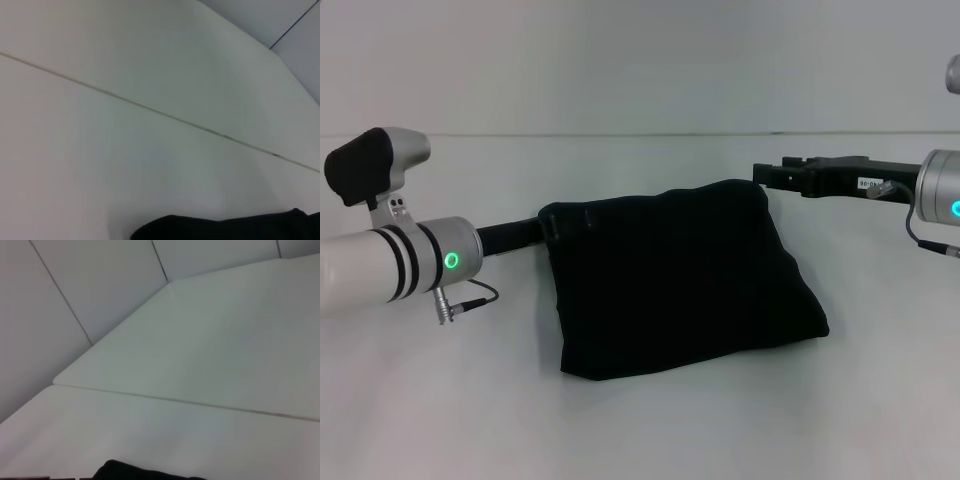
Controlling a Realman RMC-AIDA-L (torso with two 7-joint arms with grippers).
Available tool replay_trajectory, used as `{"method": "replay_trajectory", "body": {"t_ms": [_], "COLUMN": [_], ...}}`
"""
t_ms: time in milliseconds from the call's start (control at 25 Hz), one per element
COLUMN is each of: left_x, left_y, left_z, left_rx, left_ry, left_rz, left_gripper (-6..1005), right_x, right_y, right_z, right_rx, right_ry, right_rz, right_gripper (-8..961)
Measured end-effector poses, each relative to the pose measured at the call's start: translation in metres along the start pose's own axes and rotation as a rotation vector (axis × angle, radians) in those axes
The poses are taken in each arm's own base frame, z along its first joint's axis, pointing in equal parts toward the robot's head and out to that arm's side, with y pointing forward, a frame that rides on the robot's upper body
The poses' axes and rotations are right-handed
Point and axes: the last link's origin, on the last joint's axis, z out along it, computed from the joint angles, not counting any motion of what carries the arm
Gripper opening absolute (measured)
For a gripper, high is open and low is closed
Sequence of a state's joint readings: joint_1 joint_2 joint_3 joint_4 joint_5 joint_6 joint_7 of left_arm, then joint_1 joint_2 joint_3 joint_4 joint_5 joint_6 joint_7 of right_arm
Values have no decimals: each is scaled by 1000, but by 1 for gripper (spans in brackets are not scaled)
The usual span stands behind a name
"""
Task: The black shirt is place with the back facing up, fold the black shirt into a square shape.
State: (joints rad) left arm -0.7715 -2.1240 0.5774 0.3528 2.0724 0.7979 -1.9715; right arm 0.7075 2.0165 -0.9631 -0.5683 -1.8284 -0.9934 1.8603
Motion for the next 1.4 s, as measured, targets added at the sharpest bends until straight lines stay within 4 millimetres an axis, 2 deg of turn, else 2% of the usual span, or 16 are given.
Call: {"method": "replay_trajectory", "body": {"t_ms": [120, 360, 680, 920, 1120, 1200, 1400], "left_x": [1, 3, 7, 11, 13, 13, 13], "left_y": [4, 15, 19, 20, 18, 18, 19], "left_z": [3, 9, 12, 13, 13, 13, 13], "left_rx": [-7, -29, -21, -14, 0, 0, -7], "left_ry": [-3, -29, -38, -30, -24, -24, -27], "left_rz": [2, 38, 90, 91, 89, 87, 82], "left_gripper": [945, 925, 873, 662, 432, 184, 69], "right_x": [0, 0, 0, 1, 2, 3, 5], "right_y": [0, -1, -1, 0, 0, 0, 0], "right_z": [0, 0, 2, 4, 4, 4, 5], "right_rx": [3, 9, 20, 18, 21, 24, 26], "right_ry": [0, -4, -7, -6, -7, -5, -2], "right_rz": [-10, -19, -35, -37, -38, -39, -48], "right_gripper": [430, 640, 639, 636, 637, 637, 637]}}
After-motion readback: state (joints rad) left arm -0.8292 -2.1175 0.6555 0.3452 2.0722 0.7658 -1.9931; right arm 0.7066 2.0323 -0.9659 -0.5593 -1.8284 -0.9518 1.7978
